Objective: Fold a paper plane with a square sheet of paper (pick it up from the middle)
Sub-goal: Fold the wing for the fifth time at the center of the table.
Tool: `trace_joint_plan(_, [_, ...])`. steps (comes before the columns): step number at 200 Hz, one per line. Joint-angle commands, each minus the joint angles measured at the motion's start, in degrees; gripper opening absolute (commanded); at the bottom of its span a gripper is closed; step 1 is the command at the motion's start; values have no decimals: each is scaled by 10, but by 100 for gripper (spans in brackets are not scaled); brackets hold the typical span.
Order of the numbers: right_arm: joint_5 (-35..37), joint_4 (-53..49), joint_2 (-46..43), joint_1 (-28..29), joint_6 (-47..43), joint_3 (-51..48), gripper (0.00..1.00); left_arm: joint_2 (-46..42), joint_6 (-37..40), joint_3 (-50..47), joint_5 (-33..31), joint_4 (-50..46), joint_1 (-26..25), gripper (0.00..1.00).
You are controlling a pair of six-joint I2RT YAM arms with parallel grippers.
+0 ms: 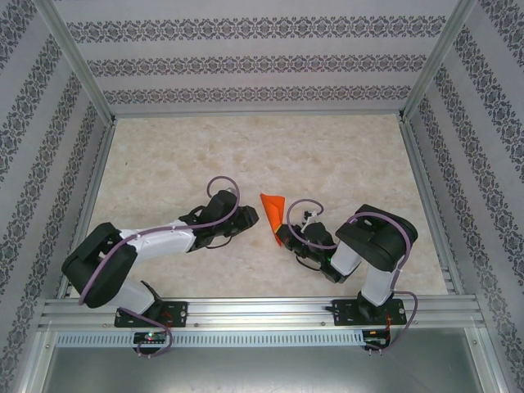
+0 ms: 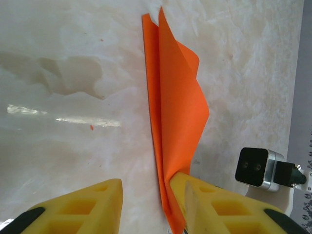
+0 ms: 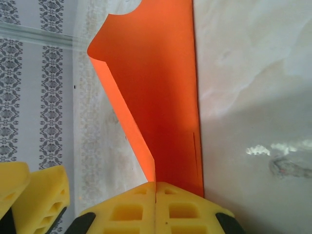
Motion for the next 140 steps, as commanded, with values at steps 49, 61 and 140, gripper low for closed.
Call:
trace_joint_plan(49, [-57,-81,44,-10,75,1,0,97,54,88,87,76,7,34])
trace_joint_plan(61, [-55,-83,43,-10,77,0,0,117,56,99,97,86,7,33])
trace_joint_plan(140, [-61,-110,21,-9,63,7,10,217,61,149,131,125,7,31])
